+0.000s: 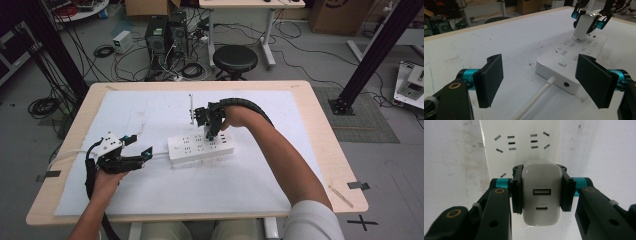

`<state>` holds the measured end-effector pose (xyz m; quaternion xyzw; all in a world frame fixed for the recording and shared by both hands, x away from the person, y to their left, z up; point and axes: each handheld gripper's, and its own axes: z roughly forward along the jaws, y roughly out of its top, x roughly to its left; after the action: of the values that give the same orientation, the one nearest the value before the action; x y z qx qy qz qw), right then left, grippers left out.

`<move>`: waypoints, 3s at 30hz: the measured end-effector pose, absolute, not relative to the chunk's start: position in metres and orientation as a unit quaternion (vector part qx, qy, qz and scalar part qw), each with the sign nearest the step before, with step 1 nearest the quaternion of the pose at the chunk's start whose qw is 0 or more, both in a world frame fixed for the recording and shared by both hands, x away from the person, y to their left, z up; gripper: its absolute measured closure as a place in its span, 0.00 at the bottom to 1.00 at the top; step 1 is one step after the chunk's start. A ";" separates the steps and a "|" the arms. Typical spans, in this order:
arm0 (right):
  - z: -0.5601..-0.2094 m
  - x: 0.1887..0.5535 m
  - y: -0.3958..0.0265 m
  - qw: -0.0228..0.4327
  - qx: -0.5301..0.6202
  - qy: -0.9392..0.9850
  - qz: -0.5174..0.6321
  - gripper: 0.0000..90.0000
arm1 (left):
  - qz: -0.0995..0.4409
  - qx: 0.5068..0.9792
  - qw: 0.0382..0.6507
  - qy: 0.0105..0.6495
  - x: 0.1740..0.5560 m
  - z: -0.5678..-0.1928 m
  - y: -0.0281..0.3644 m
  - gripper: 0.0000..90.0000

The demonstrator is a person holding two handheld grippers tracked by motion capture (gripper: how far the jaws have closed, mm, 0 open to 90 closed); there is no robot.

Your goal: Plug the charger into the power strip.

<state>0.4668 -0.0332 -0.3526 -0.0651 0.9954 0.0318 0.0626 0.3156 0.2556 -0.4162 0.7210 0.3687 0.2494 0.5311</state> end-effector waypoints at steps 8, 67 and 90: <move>-0.356 0.466 -0.031 0.066 -0.077 0.995 0.021 0.70 | 0.250 0.721 0.530 0.369 0.317 -0.417 0.257 0.25; -0.346 0.461 -0.102 0.057 0.172 0.949 0.257 0.23 | 0.249 0.708 0.540 0.381 0.312 -0.416 0.259 0.25; -0.341 0.394 -0.207 0.115 0.306 0.884 0.333 0.23 | 0.251 0.703 0.547 0.379 0.310 -0.413 0.253 0.25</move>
<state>0.3943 -0.2070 -0.3408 0.3060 0.8844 0.3332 0.1149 0.3096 0.2525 -0.4132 0.7033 0.3787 0.2509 0.5469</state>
